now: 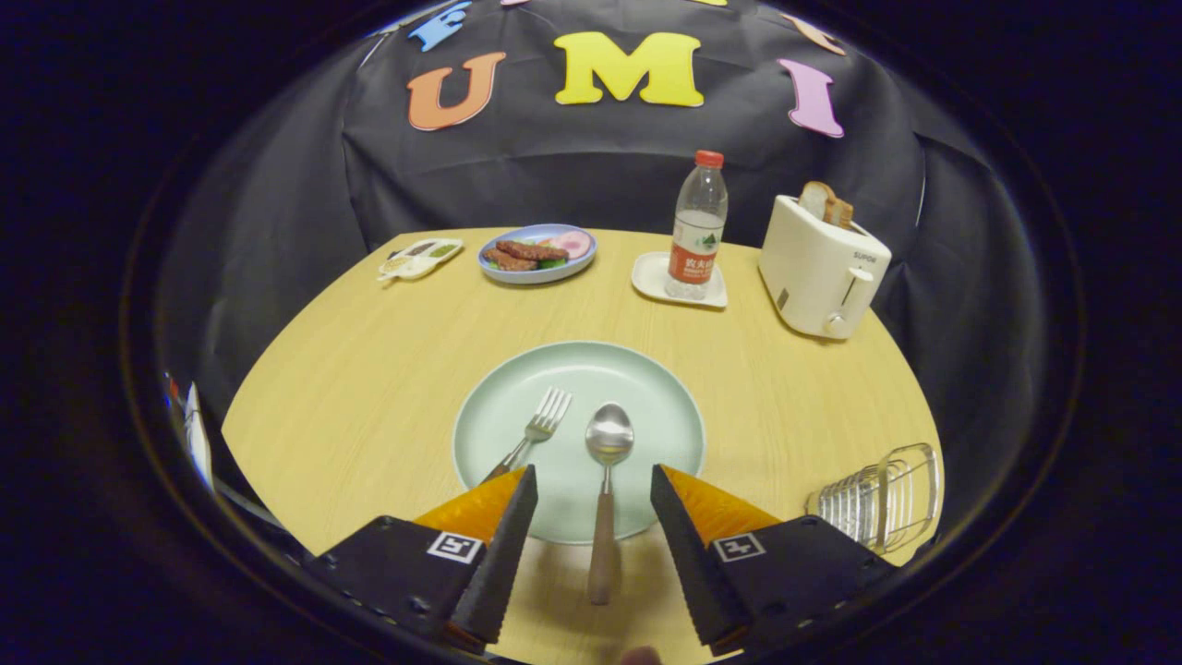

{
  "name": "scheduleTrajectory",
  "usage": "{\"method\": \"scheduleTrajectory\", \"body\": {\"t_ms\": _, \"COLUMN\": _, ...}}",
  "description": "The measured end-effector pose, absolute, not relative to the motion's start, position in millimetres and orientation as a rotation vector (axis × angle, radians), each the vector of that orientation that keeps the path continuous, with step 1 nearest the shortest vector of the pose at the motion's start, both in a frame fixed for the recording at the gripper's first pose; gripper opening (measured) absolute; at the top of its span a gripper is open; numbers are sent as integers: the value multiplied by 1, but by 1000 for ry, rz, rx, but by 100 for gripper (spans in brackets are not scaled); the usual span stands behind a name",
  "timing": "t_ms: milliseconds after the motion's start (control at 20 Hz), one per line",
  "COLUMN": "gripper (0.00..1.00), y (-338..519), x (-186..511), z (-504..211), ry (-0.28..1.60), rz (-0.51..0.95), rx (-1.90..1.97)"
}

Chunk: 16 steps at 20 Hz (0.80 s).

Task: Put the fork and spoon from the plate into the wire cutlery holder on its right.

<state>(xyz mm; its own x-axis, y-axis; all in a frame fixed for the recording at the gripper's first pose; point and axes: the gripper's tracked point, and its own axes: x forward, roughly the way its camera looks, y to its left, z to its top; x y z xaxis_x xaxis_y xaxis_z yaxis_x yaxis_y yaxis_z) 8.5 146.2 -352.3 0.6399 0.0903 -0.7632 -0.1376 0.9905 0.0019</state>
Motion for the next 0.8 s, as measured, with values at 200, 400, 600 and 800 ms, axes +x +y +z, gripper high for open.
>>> {"method": "scheduleTrajectory", "body": {"t_ms": 200, "gripper": 61, "y": 145, "x": 12, "z": -380, "ry": 939, "rz": 116, "rx": -92}}
{"method": "scheduleTrajectory", "body": {"t_ms": 400, "gripper": 35, "y": 141, "x": 6, "z": -396, "ry": 1009, "rz": 83, "rx": -85}}
{"method": "scheduleTrajectory", "body": {"t_ms": 600, "gripper": 10, "y": 134, "x": 11, "z": -403, "ry": 1037, "rz": 39, "rx": -79}}
{"method": "scheduleTrajectory", "body": {"t_ms": 800, "gripper": 1, "y": 131, "x": 0, "z": -391, "ry": 1092, "rz": 72, "rx": -52}}
